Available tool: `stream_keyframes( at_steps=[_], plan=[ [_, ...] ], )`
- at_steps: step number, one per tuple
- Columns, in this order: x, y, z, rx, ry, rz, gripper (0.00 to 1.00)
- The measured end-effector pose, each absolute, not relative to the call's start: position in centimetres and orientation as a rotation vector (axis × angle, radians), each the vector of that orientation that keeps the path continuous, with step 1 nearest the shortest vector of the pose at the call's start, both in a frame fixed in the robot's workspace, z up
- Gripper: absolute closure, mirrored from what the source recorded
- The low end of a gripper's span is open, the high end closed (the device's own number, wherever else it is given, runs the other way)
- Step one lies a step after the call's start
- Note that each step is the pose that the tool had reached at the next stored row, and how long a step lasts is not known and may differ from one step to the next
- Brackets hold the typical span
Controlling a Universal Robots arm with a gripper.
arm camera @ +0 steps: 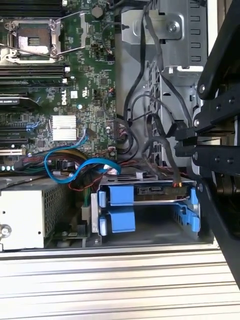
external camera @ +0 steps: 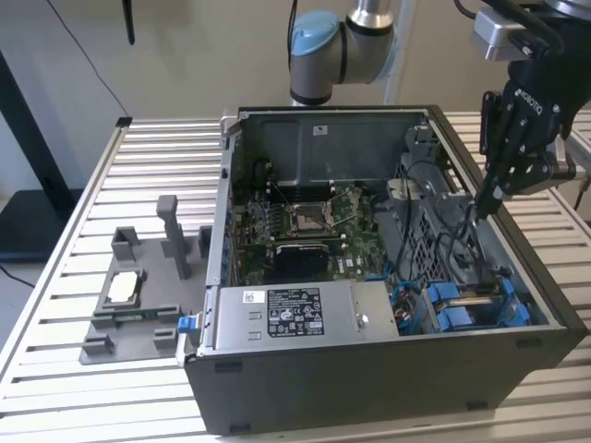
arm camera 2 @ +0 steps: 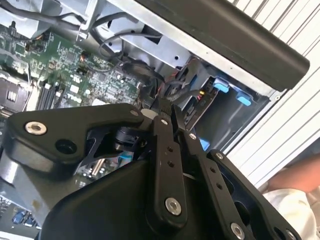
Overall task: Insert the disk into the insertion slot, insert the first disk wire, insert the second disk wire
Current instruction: 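Insert the second disk wire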
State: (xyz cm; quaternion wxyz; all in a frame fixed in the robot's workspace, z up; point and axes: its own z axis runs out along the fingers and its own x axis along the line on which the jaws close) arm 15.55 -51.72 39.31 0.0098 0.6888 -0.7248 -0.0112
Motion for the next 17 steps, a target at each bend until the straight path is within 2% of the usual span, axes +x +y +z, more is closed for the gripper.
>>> stream_keyframes(
  at_steps=[17],
  plan=[
    [12.7, -53.1, 39.3, 2.155, -2.243, -0.015, 0.84]
  ],
)
